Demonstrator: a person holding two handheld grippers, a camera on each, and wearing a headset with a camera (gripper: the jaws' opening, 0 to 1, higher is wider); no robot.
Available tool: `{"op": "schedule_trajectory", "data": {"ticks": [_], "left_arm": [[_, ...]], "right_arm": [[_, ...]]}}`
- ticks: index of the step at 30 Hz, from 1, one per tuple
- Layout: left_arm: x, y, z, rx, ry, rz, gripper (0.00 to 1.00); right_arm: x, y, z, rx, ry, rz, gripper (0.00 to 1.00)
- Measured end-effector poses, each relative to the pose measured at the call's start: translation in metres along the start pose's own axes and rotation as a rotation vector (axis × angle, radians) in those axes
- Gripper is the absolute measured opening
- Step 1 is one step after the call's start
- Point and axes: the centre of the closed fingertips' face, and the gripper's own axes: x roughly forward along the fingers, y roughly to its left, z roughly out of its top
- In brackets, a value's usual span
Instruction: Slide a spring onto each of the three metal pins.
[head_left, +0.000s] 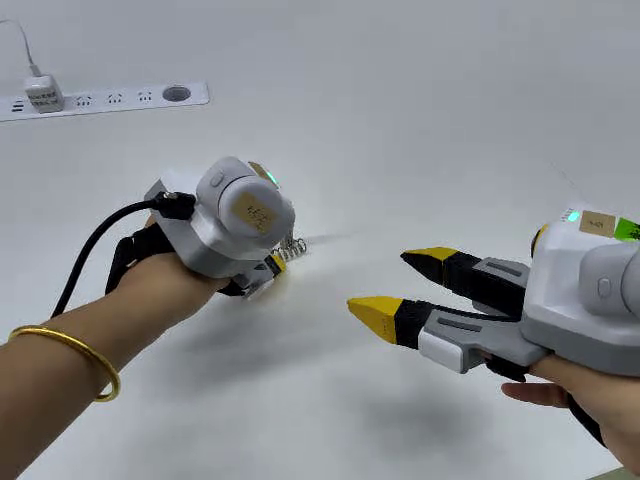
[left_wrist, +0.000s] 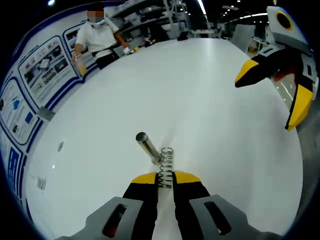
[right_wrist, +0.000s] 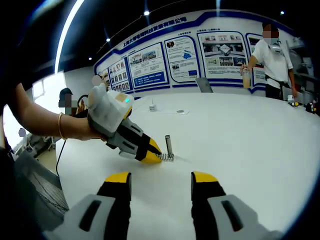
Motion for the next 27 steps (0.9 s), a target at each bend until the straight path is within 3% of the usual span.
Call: {"op": "schedule_trajectory", "data": {"ticks": [8,16,21,27], "left_arm": [[-0.005,-0.008,-0.004,-0.081,0.001,-0.034,0.1],[-0.021,-0.023,-0.006,-0.113,-0.056,-0.034,0.1],[-0.034,-0.025,-0.004,-0.161,-0.119,-0.004,0.1],[-0.052,-0.024,0.008,-0.243,-0.239,0.012,0.1]], "right_arm": [[-0.002,-0.003,0.004,0.01,-0.014,-0.012,0.48],[-0.003,-0.003,0.013,0.075,-0.051,-0.009,0.47],[-0.001,0.007,0.026,0.152,-0.105,0.029,0.48],[0.005,0.011,0.034,0.149,-0.105,0.042,0.48]]}}
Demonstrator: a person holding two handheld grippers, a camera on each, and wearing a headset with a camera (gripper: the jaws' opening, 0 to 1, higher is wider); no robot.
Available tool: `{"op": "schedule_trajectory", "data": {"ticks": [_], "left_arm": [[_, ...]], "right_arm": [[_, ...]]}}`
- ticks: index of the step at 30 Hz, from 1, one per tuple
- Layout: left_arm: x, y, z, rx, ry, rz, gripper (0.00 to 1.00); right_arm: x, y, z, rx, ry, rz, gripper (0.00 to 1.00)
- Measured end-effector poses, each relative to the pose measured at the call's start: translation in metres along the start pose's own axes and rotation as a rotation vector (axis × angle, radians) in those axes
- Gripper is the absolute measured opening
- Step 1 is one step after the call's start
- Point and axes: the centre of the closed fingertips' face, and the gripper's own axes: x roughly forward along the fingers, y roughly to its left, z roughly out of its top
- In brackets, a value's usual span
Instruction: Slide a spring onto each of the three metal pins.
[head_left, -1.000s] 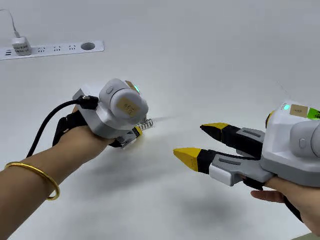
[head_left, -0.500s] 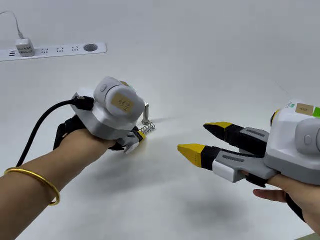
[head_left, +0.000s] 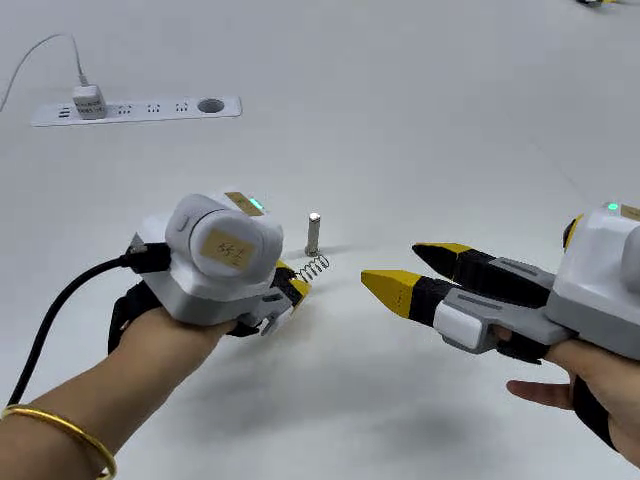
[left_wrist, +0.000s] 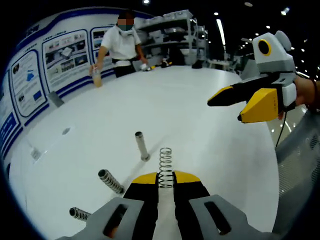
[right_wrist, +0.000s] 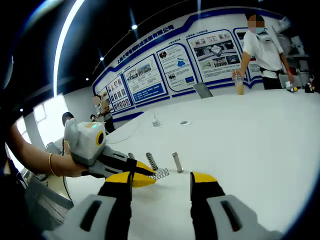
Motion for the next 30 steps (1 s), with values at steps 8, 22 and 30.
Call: {"op": "schedule_trajectory", "data": {"ticks": [8,22,30], "left_arm": [[-0.025,-0.009,0.02,-0.007,-0.103,0.016,0.1],[-0.052,-0.027,0.045,-0.034,-0.219,0.02,0.1],[-0.063,-0.032,0.056,-0.036,-0.297,0.013,0.1]], "right_arm": [[0.008,0.009,0.012,0.132,-0.029,0.031,0.48],[0.02,0.033,0.02,0.289,-0.035,0.123,0.31],[0.023,0.044,0.026,0.37,-0.052,0.177,0.25]]}}
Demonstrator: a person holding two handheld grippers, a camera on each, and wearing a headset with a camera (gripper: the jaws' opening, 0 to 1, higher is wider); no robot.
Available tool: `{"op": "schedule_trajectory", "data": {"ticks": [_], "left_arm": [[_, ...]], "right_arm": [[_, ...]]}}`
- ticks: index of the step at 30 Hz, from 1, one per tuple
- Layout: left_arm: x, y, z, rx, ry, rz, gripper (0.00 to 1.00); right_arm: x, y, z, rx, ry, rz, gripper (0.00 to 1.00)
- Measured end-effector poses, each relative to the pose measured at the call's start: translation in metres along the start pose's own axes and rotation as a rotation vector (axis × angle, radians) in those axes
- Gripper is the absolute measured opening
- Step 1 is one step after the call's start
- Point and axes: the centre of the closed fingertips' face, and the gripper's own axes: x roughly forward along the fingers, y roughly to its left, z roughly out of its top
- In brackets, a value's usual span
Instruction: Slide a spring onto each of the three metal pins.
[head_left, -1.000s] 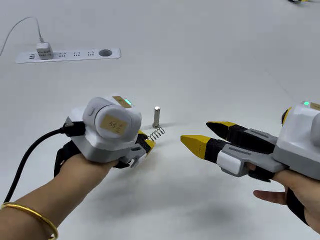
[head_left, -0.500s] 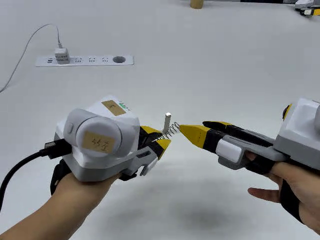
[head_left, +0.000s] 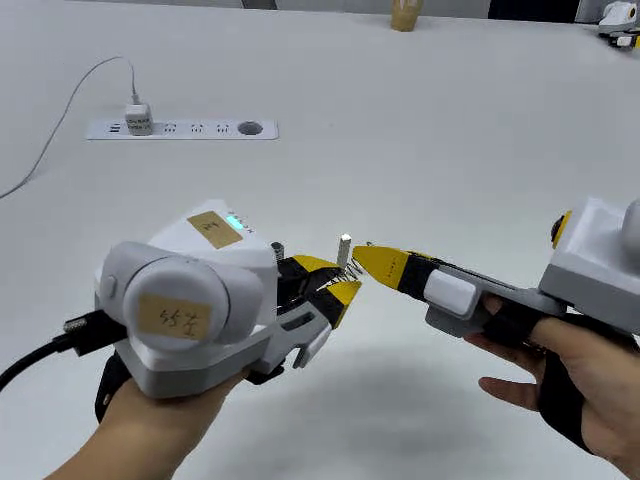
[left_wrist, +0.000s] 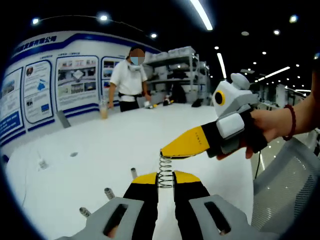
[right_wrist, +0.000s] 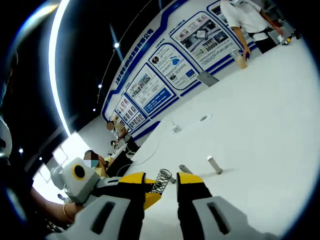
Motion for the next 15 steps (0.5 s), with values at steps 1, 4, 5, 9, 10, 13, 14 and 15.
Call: {"op": "schedule_trajectory", "data": {"ticks": [1,4,5,9,10,13,14,15], "left_arm": [[-0.001,0.0,0.001,0.005,-0.005,0.001,0.1],[-0.003,-0.002,0.006,0.012,-0.035,-0.004,0.1],[-0.003,-0.002,0.007,0.014,-0.043,-0.007,0.1],[-0.005,-0.003,0.012,0.023,-0.067,-0.012,0.1],[-0.005,-0.004,0.012,0.025,-0.068,-0.012,0.1],[-0.006,-0.004,0.013,0.027,-0.075,-0.016,0.1],[-0.006,-0.005,0.013,0.026,-0.074,-0.017,0.1],[-0.006,-0.004,0.013,0.024,-0.073,-0.017,0.1]], "right_arm": [[0.0,0.001,0.001,0.011,-0.005,0.006,0.24],[0.001,0.004,0.002,0.032,-0.008,0.023,0.22],[0.001,0.005,0.002,0.035,-0.008,0.026,0.21],[0.002,0.007,0.004,0.079,-0.022,0.048,0.18],[0.002,0.008,0.004,0.083,-0.021,0.051,0.17],[0.002,0.01,0.002,0.082,-0.012,0.061,0.14],[0.002,0.011,0.002,0.078,-0.011,0.063,0.13],[0.002,0.012,0.002,0.079,-0.012,0.067,0.12]]}}
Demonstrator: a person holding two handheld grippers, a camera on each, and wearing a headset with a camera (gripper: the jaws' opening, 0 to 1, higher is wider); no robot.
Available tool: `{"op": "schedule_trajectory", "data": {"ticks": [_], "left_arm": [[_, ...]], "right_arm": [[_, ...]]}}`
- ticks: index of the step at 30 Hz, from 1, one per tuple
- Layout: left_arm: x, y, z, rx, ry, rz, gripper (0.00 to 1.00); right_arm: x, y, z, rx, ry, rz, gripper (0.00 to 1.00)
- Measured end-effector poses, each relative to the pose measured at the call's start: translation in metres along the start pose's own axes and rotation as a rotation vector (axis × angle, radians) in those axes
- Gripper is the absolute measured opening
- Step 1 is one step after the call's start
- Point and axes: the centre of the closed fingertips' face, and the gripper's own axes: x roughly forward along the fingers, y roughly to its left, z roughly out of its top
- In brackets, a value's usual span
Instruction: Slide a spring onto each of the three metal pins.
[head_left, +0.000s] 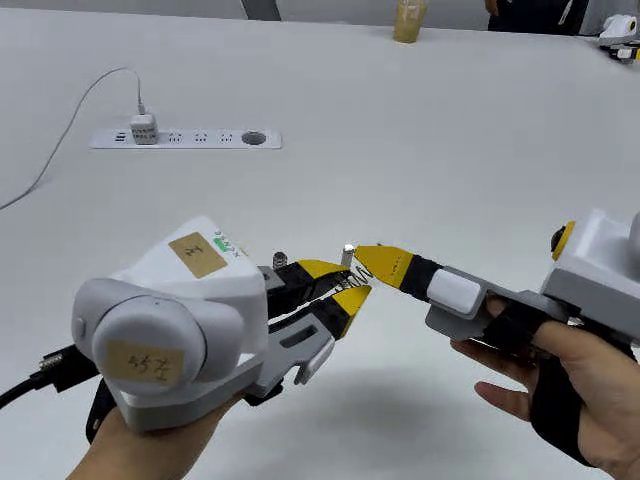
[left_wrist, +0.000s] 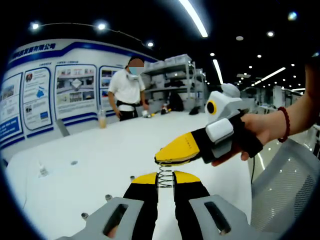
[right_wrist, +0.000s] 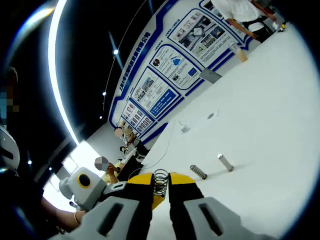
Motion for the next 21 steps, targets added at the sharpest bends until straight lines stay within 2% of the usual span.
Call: {"op": "schedule_trajectory", "data": {"ticks": [6,11,17,21], "left_arm": [[-0.002,0.001,0.001,0.0,-0.003,0.007,0.11],[-0.002,0.002,0.001,-0.009,0.002,0.013,0.11],[-0.002,0.004,-0.004,-0.011,0.027,0.016,0.12],[-0.005,0.005,-0.01,-0.014,0.054,0.022,0.17]], "right_arm": [[0.001,0.003,0.0,0.006,-0.007,0.014,0.11],[0.002,0.005,0.0,-0.019,-0.005,0.018,0.11],[0.004,0.006,0.002,-0.075,-0.004,0.005,0.11],[0.006,0.004,0.006,-0.133,-0.009,-0.018,0.11]]}}
